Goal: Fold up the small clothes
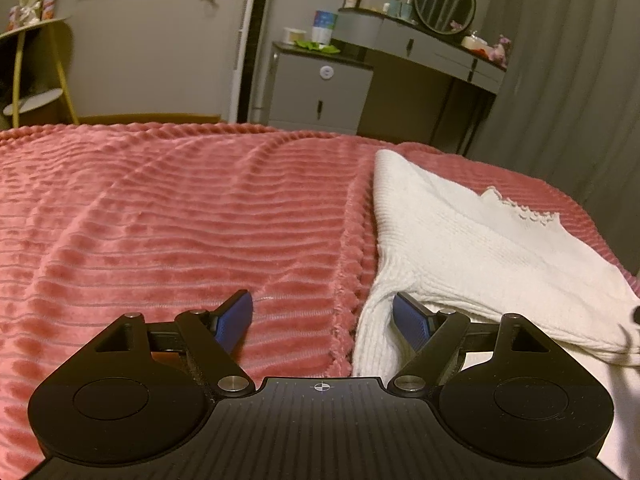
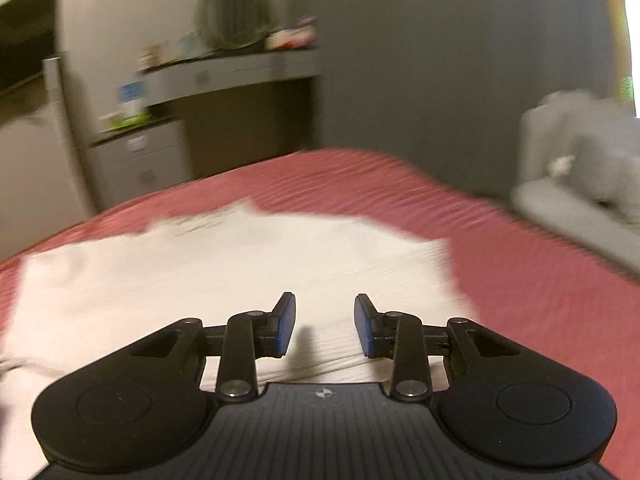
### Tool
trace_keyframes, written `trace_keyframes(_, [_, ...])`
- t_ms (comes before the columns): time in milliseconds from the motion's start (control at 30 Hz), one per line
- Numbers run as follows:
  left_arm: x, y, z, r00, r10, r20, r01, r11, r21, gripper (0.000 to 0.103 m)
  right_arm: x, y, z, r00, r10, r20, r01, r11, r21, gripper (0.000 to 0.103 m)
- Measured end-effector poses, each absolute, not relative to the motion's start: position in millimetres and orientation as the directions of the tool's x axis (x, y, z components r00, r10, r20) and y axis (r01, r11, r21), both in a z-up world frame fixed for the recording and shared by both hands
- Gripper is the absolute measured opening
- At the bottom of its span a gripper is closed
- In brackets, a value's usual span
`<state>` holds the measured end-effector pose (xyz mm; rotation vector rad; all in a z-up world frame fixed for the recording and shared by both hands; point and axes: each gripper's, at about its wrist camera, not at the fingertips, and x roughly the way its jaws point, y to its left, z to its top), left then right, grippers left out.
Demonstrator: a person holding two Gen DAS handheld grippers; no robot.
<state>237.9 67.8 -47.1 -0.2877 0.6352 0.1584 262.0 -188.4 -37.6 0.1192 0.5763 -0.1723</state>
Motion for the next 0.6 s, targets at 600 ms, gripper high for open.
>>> trace_keyframes(600, [243.2, 77.1, -46.3, 0.805, 0.079, -0.587, -0.263, 0.936, -0.234, 0.086, 244.8, -231.9, -55.1, 0.753, -0.187, -0.631, 0.347, 0.928, 0.139, 0.023])
